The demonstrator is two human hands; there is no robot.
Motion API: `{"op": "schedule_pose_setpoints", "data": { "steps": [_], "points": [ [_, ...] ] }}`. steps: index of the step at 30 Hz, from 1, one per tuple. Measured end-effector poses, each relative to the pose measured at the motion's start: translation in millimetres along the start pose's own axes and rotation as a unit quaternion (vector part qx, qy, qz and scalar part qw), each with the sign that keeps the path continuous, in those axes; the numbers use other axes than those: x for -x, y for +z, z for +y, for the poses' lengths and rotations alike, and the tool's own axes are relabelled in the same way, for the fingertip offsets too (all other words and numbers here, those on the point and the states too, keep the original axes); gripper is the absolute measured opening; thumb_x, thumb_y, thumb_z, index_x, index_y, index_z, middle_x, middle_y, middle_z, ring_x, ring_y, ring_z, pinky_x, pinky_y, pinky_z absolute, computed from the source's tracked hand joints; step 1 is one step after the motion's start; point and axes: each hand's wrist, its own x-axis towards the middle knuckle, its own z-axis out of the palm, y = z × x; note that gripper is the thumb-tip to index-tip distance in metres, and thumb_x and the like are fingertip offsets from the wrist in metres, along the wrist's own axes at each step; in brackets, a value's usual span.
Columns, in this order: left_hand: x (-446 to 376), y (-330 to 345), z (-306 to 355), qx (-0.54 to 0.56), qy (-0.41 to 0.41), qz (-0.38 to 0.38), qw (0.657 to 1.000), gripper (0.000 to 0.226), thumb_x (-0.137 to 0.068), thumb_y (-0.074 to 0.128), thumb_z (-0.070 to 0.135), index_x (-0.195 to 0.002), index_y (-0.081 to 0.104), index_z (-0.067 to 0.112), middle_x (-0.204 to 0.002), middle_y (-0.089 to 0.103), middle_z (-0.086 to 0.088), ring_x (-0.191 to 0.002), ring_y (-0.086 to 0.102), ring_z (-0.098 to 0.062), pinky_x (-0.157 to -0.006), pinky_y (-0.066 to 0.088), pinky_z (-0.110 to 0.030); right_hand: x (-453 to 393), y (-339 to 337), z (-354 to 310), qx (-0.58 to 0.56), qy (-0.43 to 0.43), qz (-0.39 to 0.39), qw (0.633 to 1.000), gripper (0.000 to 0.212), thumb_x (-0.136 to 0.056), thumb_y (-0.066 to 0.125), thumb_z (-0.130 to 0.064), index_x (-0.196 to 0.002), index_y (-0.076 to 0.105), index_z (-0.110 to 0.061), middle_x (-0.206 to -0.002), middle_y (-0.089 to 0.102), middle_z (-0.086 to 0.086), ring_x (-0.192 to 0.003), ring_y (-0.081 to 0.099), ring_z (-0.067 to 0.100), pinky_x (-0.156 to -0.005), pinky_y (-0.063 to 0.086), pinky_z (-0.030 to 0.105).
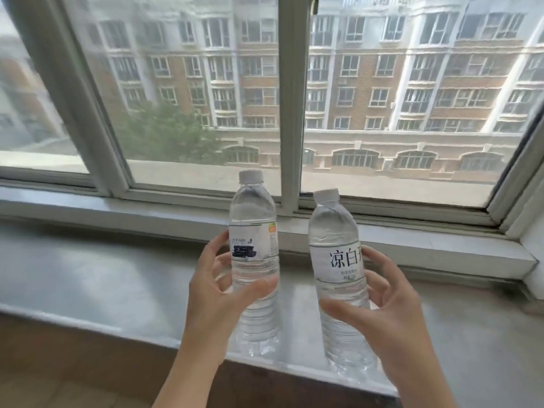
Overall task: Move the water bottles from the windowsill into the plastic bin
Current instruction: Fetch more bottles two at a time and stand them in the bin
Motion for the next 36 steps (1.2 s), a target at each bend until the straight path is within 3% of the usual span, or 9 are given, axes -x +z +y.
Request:
{"op": "schedule_pose_setpoints", "data": {
  "steps": [2, 7, 12, 17, 20, 27, 31, 34, 36],
  "points": [
    [11, -41, 12, -0.007, 0.009, 0.047, 0.999, 0.091, -0.031, 0.093, 0.039, -0.111, 0.058, 0.064, -0.116, 0.067, 0.014, -0.102, 0.068, -0.001, -0.081, 0.052, -0.029, 1, 36, -10, -0.021, -0.012, -0.047, 0.999, 0.084, -0.045, 0.094, -0.007, -0.108, 0.060, -0.050, -0.099, 0.076, -0.001, -0.089, 0.072, 0.012, -0.071, 0.057, 0.033],
    [36, -142, 33, -0.009, 0.036, 0.168, 0.985, 0.087, -0.029, 0.095, 0.037, -0.105, 0.061, 0.065, -0.111, 0.071, 0.012, -0.100, 0.072, -0.016, -0.075, 0.056, -0.033, 10, 136, -33, -0.060, -0.028, -0.156, 0.986, 0.084, -0.044, 0.094, -0.007, -0.108, 0.060, -0.050, -0.098, 0.076, 0.000, -0.089, 0.072, 0.016, -0.068, 0.058, 0.033],
    [66, -248, 48, -0.027, 0.064, 0.256, 0.964, 0.083, -0.031, 0.095, 0.029, -0.100, 0.064, 0.064, -0.104, 0.075, 0.010, -0.089, 0.075, -0.010, -0.060, 0.058, -0.020, 36, 249, -54, -0.094, -0.025, -0.252, 0.963, 0.086, -0.038, 0.095, -0.016, -0.110, 0.060, -0.046, -0.099, 0.076, 0.000, -0.095, 0.071, 0.020, -0.085, 0.055, 0.053],
    [107, -362, 70, -0.044, 0.077, 0.333, 0.939, 0.088, -0.034, 0.096, 0.032, -0.111, 0.062, 0.059, -0.110, 0.073, 0.008, -0.094, 0.074, -0.011, -0.071, 0.058, -0.033, 82, 370, -75, -0.127, -0.021, -0.351, 0.927, 0.082, -0.042, 0.093, -0.012, -0.106, 0.060, -0.049, -0.097, 0.077, 0.001, -0.089, 0.074, 0.020, -0.072, 0.060, 0.042],
    [138, -428, 83, -0.056, 0.086, 0.379, 0.920, 0.088, -0.036, 0.095, 0.032, -0.113, 0.062, 0.057, -0.109, 0.073, 0.009, -0.093, 0.074, -0.013, -0.064, 0.060, -0.028, 117, 442, -87, -0.157, -0.010, -0.404, 0.901, 0.085, -0.038, 0.091, -0.013, -0.113, 0.059, -0.040, -0.097, 0.077, 0.004, -0.087, 0.074, 0.026, -0.070, 0.060, 0.042],
    [220, -547, 105, -0.092, 0.095, 0.501, 0.856, 0.095, -0.035, 0.095, 0.029, -0.121, 0.061, 0.052, -0.117, 0.072, 0.005, -0.102, 0.072, -0.012, -0.082, 0.054, -0.038, 192, 588, -117, -0.169, -0.007, -0.530, 0.831, 0.084, -0.042, 0.093, -0.004, -0.110, 0.061, -0.042, -0.099, 0.076, 0.008, -0.087, 0.074, 0.030, -0.076, 0.057, 0.053],
    [258, -596, 107, -0.110, 0.093, 0.579, 0.802, 0.094, -0.034, 0.094, 0.030, -0.119, 0.060, 0.054, -0.115, 0.072, 0.010, -0.098, 0.073, -0.012, -0.076, 0.054, -0.030, 233, 662, -129, -0.162, -0.016, -0.611, 0.775, 0.082, -0.045, 0.093, -0.003, -0.108, 0.061, -0.045, -0.100, 0.077, 0.005, -0.086, 0.074, 0.028, -0.074, 0.058, 0.051],
    [277, -635, 108, -0.121, 0.095, 0.625, 0.766, 0.090, -0.037, 0.093, 0.030, -0.117, 0.061, 0.055, -0.112, 0.071, 0.018, -0.101, 0.069, 0.000, -0.072, 0.055, -0.016, 265, 717, -133, -0.150, -0.021, -0.661, 0.735, 0.085, -0.046, 0.093, -0.002, -0.110, 0.059, -0.047, -0.101, 0.076, 0.002, -0.087, 0.074, 0.024, -0.076, 0.058, 0.051],
    [285, -663, 110, -0.127, 0.094, 0.657, 0.737, 0.091, -0.037, 0.094, 0.031, -0.118, 0.061, 0.054, -0.114, 0.070, 0.017, -0.104, 0.068, -0.001, -0.077, 0.055, -0.020, 285, 756, -136, -0.146, -0.021, -0.688, 0.710, 0.086, -0.046, 0.093, -0.003, -0.113, 0.058, -0.045, -0.101, 0.076, 0.000, -0.088, 0.074, 0.022, -0.077, 0.058, 0.051]
  ]
}}
